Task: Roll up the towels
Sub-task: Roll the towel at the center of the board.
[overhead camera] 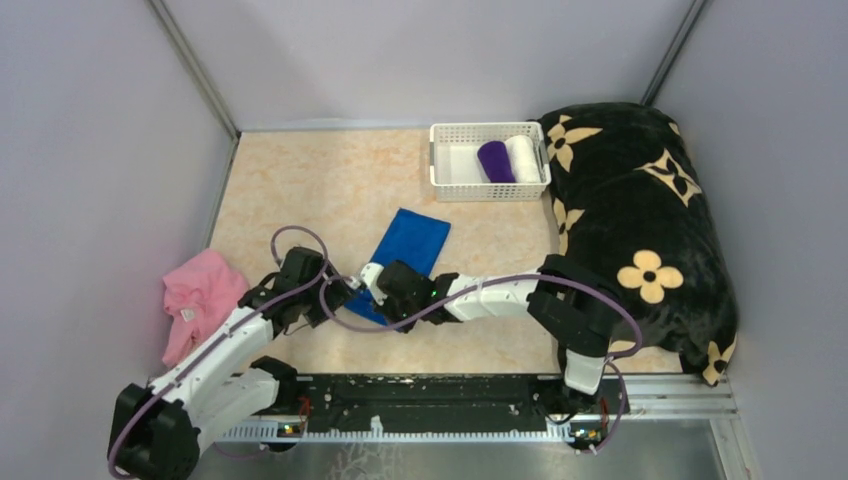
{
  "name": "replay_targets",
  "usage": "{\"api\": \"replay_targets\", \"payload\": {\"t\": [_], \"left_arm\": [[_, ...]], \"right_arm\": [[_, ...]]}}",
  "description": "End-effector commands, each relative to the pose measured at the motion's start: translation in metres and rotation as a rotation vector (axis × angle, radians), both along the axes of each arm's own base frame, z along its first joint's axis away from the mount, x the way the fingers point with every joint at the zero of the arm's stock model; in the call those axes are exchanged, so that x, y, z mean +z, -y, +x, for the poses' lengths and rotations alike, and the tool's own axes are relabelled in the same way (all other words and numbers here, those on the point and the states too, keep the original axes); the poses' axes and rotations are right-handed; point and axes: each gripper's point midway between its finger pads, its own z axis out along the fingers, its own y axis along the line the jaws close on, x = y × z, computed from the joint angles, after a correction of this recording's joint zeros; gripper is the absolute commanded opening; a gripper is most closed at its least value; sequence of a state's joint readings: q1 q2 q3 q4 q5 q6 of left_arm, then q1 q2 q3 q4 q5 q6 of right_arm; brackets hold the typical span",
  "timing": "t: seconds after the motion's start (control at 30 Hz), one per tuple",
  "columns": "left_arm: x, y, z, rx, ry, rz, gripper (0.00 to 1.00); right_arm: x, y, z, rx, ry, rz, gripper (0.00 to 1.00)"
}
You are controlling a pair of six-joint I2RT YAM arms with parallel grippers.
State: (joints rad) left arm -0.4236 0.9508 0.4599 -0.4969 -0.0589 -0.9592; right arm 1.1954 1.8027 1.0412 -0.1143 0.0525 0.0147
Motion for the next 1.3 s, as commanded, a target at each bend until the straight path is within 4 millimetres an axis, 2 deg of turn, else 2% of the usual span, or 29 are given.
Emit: {"api": "replay_targets", "payload": {"t": [0.0, 0.1, 0.23, 0.33, 0.57, 0.67, 0.77, 0.87, 1.03, 1.17, 1.27], "left_arm": [[0.027, -0.006, -0.003, 0.001, 0.052, 0.010, 0.77], [0.035, -0.003, -0.009, -0.009, 0.057, -0.025, 0.78], [0.039, 0.002, -0.014, -0.019, 0.063, -0.069, 0.78], [0.037, 0.009, -0.011, -0.027, 0.074, -0.105, 0.79], [0.029, 0.027, 0.016, -0.051, 0.089, -0.132, 0.79], [0.025, 0.030, 0.029, -0.054, 0.091, -0.117, 0.75], [0.013, 0.027, 0.038, -0.041, 0.072, -0.069, 0.69], [0.000, 0.024, 0.042, -0.042, 0.045, -0.022, 0.61], [-0.017, 0.026, 0.043, -0.064, 0.003, -0.004, 0.56], [-0.024, 0.026, 0.041, -0.086, -0.020, 0.014, 0.54], [-0.025, 0.025, 0.040, -0.097, -0.030, 0.021, 0.52]], "right_arm": [[0.026, -0.008, -0.036, 0.035, -0.416, 0.204, 0.00], [0.039, -0.011, -0.023, 0.011, -0.575, 0.311, 0.00], [0.039, -0.007, -0.008, -0.038, -0.781, 0.394, 0.00], [0.039, -0.002, -0.002, -0.056, -0.922, 0.447, 0.00], [0.018, 0.012, 0.020, -0.164, -1.000, 0.441, 0.00], [0.012, 0.016, 0.026, -0.196, -1.011, 0.432, 0.00], [0.008, 0.017, 0.031, -0.215, -0.988, 0.414, 0.00], [0.009, 0.020, 0.037, -0.223, -0.939, 0.392, 0.04], [0.023, 0.027, 0.044, -0.209, -0.798, 0.372, 0.19], [0.043, 0.037, 0.044, -0.171, -0.576, 0.327, 0.34], [0.059, 0.044, 0.044, -0.156, -0.357, 0.269, 0.40]]}}
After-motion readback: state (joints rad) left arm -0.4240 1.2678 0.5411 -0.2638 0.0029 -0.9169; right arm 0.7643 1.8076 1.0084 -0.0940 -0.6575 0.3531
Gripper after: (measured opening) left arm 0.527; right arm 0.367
